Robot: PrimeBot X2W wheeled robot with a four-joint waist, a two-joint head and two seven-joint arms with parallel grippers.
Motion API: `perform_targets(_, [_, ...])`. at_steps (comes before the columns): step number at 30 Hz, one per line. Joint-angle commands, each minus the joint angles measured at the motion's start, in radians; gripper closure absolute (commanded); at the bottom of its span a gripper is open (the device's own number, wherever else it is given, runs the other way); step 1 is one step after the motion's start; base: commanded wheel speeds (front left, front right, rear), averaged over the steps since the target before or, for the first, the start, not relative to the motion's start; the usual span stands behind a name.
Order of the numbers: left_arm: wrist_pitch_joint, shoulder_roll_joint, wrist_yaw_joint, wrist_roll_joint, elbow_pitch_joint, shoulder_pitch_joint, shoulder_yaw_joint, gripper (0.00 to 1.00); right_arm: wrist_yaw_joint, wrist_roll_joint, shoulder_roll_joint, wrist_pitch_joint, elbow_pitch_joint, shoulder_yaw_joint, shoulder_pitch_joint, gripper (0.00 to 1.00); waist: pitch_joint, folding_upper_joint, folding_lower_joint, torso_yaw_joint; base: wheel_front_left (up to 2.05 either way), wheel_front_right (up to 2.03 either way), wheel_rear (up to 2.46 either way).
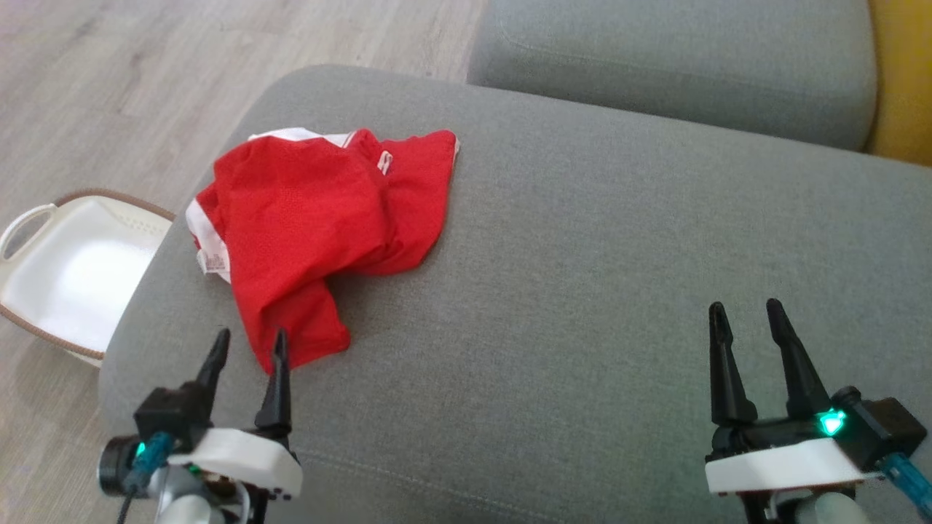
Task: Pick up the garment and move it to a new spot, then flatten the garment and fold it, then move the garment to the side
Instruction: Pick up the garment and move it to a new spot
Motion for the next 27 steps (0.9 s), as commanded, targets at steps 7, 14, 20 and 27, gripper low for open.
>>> perform_targets(7, [0.027, 0.025, -0.012, 0.059, 0.041, -0.139, -0.022, 0.0, 0.008, -0.024, -0.007, -0.006, -0.031, 0.023, -0.069, 0.0, 0.07, -0.0001, 0.0001, -0.019, 0.0, 0.0, 0.0])
perform_targets(14, [0.086, 0.045, 0.02, 0.128, 0.151, -0.273, -0.05, 0.0, 0.008, -0.053, -0.007, -0.006, -0.031, 0.029, -0.11, 0.0, 0.151, -0.0001, 0.0001, -0.029, 0.0, 0.0, 0.0])
perform_targets(20, [0.093, 0.049, 0.037, 0.155, 0.26, -0.384, -0.057, 0.0, 0.008, -0.081, -0.007, -0.006, -0.03, 0.028, -0.14, 0.0, 0.211, -0.0001, 0.0001, -0.025, 0.0, 0.0, 0.0])
perform_targets(27, [0.066, 0.047, 0.036, 0.154, 0.376, -0.487, -0.053, 0.0, 0.008, -0.111, -0.007, -0.006, -0.028, 0.032, -0.162, 0.0, 0.249, -0.0001, 0.0001, -0.02, 0.0, 0.0, 0.0])
